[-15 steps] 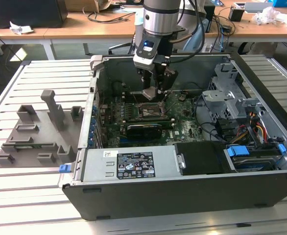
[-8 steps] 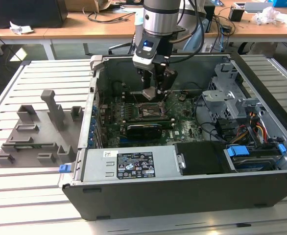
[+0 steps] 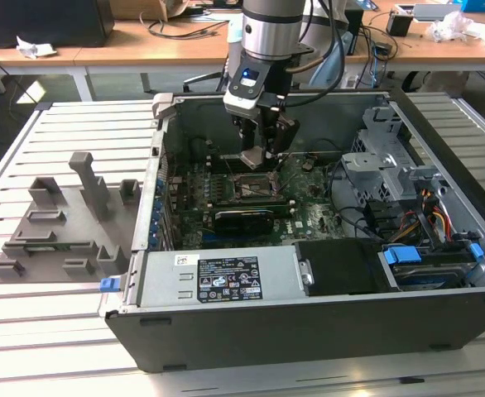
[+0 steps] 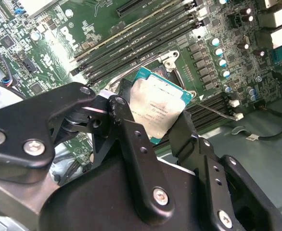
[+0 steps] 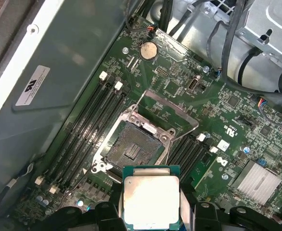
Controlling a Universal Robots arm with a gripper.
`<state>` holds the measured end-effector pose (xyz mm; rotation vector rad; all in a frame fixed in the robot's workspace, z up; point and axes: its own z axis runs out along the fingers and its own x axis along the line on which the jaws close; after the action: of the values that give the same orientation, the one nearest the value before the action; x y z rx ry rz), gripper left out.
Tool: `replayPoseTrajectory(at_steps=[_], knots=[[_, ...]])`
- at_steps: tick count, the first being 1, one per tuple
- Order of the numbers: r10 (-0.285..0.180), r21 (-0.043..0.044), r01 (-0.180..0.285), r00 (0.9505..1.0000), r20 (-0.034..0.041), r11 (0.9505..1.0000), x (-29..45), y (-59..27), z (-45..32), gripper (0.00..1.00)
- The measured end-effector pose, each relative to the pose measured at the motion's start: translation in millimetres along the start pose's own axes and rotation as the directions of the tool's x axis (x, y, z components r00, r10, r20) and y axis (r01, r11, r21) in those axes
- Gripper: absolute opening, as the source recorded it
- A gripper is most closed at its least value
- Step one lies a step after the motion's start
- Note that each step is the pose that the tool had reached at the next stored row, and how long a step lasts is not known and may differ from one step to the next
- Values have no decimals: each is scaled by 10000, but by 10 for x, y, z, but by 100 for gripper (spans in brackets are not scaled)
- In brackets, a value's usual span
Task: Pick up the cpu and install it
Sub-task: 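Place the cpu into insertion slot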
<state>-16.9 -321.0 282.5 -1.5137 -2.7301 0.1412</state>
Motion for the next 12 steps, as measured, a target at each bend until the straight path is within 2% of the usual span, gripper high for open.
replayPoseTrajectory(at_steps=[3, 6, 9, 12], knots=[[78, 3, -78, 10000, -7, 10000, 0, 0, 0, 55], [382, 12, -382, 9993, -32, 9993, 0, 0, 2, 55], [802, 27, -802, 9968, -70, 9968, 0, 0, 4, 55], [1266, 45, -1266, 9919, -107, 9919, 0, 1, 7, 55]])
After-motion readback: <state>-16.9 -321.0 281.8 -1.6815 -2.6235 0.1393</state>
